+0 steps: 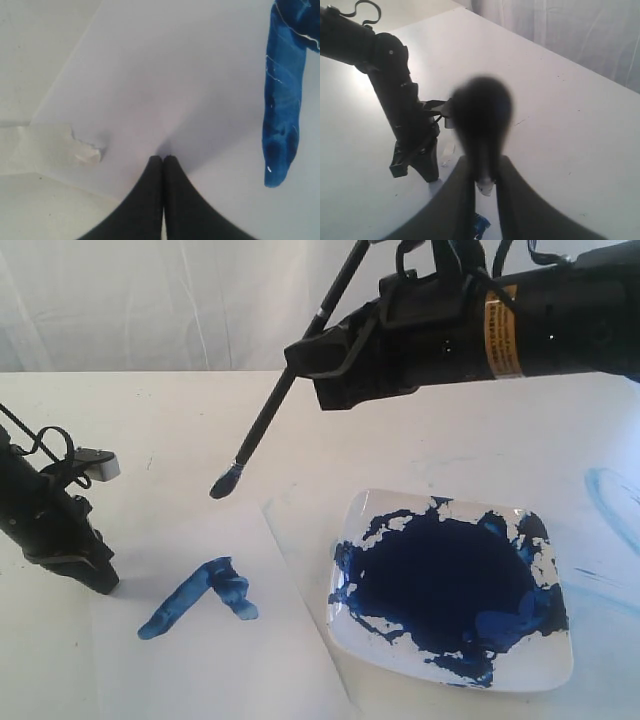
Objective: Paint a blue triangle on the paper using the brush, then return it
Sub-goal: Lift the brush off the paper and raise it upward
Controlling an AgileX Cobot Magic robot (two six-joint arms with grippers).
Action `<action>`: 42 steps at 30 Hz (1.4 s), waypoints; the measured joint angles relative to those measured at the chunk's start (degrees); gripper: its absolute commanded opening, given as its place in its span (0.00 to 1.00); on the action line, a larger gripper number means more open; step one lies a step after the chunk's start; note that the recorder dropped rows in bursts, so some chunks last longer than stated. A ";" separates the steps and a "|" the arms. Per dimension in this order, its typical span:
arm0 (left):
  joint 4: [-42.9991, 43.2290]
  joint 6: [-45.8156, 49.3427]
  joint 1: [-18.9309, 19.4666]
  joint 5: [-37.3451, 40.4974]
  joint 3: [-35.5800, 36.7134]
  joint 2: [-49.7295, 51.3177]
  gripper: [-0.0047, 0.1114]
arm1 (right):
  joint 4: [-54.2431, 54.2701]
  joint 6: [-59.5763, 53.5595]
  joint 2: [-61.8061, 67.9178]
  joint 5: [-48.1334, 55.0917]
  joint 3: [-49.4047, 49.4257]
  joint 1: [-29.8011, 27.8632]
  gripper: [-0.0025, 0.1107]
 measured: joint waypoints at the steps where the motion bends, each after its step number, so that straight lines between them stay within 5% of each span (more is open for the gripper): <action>1: 0.00 0.00 0.00 -0.19 0.00 0.00 0.04 | 0.00 -0.10 0.00 0.45 0.00 0.00 0.02; 13: -1.05 -0.11 -0.13 -11.03 0.10 -0.40 0.04 | 0.00 4.80 0.00 -4.02 0.11 0.00 0.02; 26: 0.17 -0.11 -0.17 -33.01 0.21 -0.40 0.04 | 0.00 5.02 0.00 -9.05 0.11 0.00 0.02; 42: 0.17 -0.11 -0.17 -39.50 0.21 -0.40 0.04 | -0.09 10.68 0.00 3.06 0.11 5.02 0.02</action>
